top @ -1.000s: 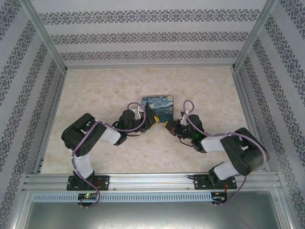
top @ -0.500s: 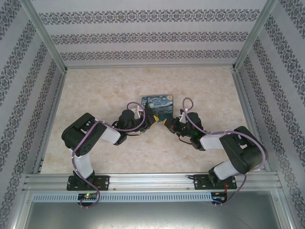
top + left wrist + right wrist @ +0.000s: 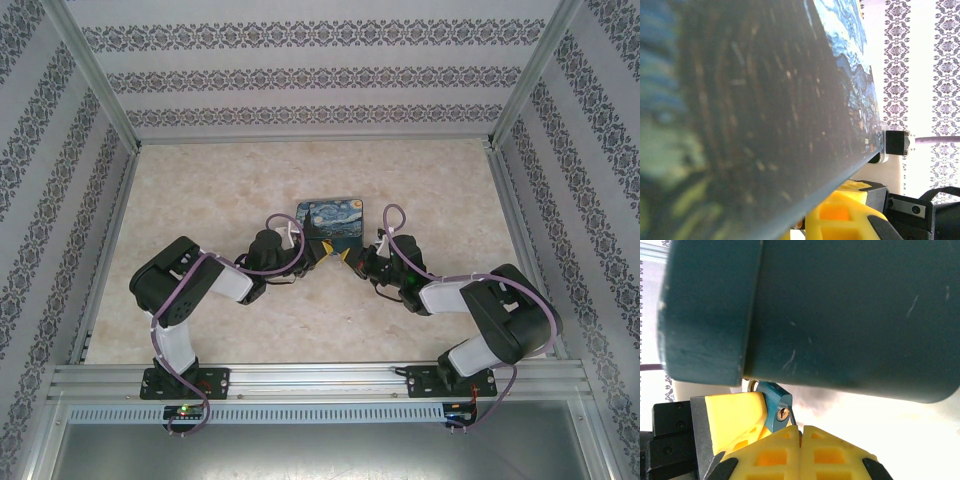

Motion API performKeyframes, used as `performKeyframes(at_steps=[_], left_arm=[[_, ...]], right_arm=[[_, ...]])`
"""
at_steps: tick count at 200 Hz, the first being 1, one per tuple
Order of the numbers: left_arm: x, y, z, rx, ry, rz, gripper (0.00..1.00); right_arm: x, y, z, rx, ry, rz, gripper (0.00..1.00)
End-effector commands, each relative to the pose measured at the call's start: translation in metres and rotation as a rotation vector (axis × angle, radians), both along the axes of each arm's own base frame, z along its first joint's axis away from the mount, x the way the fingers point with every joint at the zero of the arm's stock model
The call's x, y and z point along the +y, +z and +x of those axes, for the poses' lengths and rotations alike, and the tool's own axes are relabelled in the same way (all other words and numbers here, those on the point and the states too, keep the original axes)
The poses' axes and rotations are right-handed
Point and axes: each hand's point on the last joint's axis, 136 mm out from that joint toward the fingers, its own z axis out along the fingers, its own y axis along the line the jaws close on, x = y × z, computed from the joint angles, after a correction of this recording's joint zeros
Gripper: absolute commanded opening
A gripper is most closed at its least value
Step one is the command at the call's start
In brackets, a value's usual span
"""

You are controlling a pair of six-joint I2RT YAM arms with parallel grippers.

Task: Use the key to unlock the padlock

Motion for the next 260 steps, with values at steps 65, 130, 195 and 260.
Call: performKeyframes(at_steps=[65,130,195,260], left_arm=[[-0.001,0.007,0.002,-0.025,-0.007,-0.035,0.0],[-0.007,0.023,0.002,-0.007,-0.021,-0.127,0.0],[-0.013,0.045,0.001,0.001,-0.043,-0.218,0.0],[-0.013,0.058,-0.001,-0.009,-0.054,-0.245,0.0]], right_arm=[[0.012,0.034,0.005,-0.083,0.023,0.053,0.0],[0.012,0.028,0.008,-0.081,0.024,0.049,0.0],[0.002,0.035,0.02,-0.098,0.003,0.079,0.0],[-0.003,0.034,0.029,-0.09,0.011,0.119,0.0]])
